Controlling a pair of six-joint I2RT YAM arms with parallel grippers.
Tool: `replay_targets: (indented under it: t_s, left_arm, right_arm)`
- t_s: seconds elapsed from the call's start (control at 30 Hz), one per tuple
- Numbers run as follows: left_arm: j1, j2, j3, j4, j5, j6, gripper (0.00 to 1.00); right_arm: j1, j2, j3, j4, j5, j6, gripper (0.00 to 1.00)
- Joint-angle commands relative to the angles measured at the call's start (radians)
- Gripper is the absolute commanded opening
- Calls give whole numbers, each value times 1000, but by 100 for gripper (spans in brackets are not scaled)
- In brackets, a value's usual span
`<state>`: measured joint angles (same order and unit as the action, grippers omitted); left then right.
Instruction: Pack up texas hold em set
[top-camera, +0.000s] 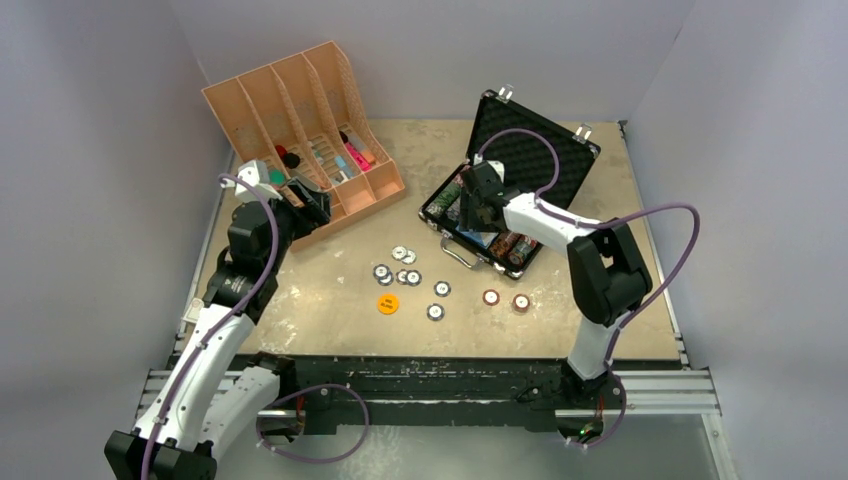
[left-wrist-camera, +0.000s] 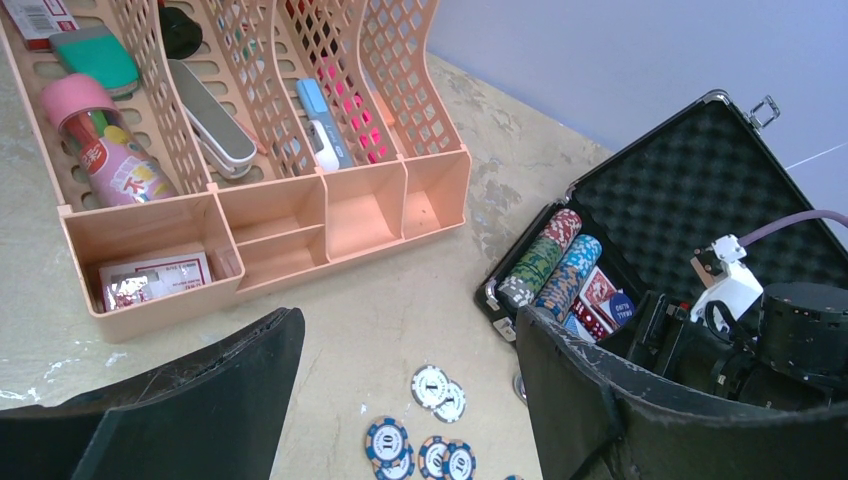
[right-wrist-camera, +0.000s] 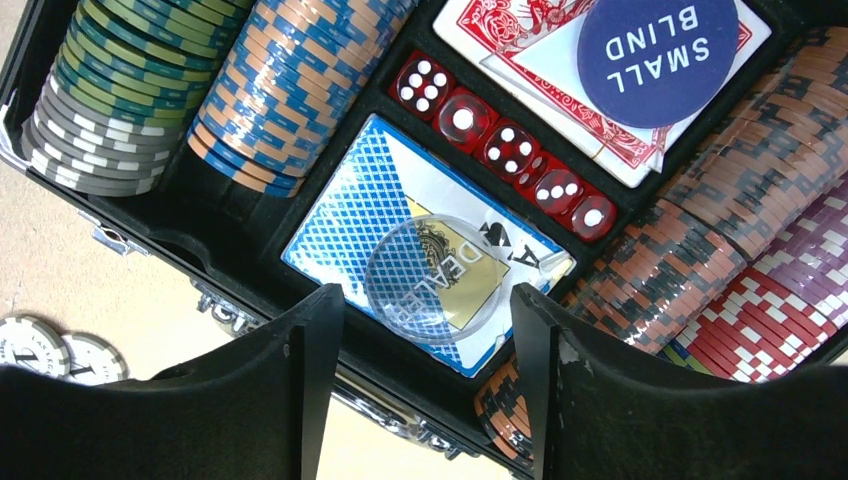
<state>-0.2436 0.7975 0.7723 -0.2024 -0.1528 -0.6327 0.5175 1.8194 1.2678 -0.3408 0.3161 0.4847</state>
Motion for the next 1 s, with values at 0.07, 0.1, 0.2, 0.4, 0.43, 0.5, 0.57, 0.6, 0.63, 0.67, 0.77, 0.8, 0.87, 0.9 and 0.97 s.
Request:
replay_targets:
  t_s: [0.07,0.1,0.2,0.4,0.43,0.5,0.57,0.6,0.63,0.67,0.77,0.8,0.87,0.9,0.97]
  left_arm:
    - [-2,-10,14,51,-1,10,77]
    - [-2,-10,15,52,-2,11,77]
    - [-2,-15,17,49,-4,14,77]
    - [-2,-81,17,13,-126,1,77]
    - [-1,-99,15,9,-151,1,77]
    - [-1,-133,16,1,-196,2,77]
    - [-2,-158,22,-10,-235,4,77]
    - [-2,-169,28,-19,-252,8,77]
    - [-2,-179,35,-27,-269,13,77]
    - [-2,-190,42,-35,-286,18,77]
    - [-2,-213,80,-62,-305,49,78]
    - [-2,-216,95,-67,-299,65,78]
    - [-2,-211,135,-84,-271,83,79]
    - [-2,-202,163,-98,-248,91,79]
    - [-2,-175,226,-133,-194,113,79]
  right_arm:
    - [-3,-64,48,-35,-8,19,68]
    - [-2,-77,51,-29,3,14,68]
    - [3,-110,65,-27,-21,-9,69]
    - [128,-168,82,-15,-12,-34,68]
    - [162,-162,88,-14,-12,-40,68]
    - [228,-140,99,-8,-47,-67,68]
    - [300,-104,119,-20,-69,-74,68]
    - [336,-84,133,-31,-72,-76,68]
    - [375,-61,151,-44,-73,-77,68]
    - [407,-37,169,-62,-73,-77,69]
    - [495,32,219,-105,-99,-77,70]
    - [515,54,233,-115,-106,-76,70]
    - [546,93,257,-138,-107,-66,73]
    - [560,108,267,-148,-109,-65,76]
    - [579,139,285,-175,-106,-66,82]
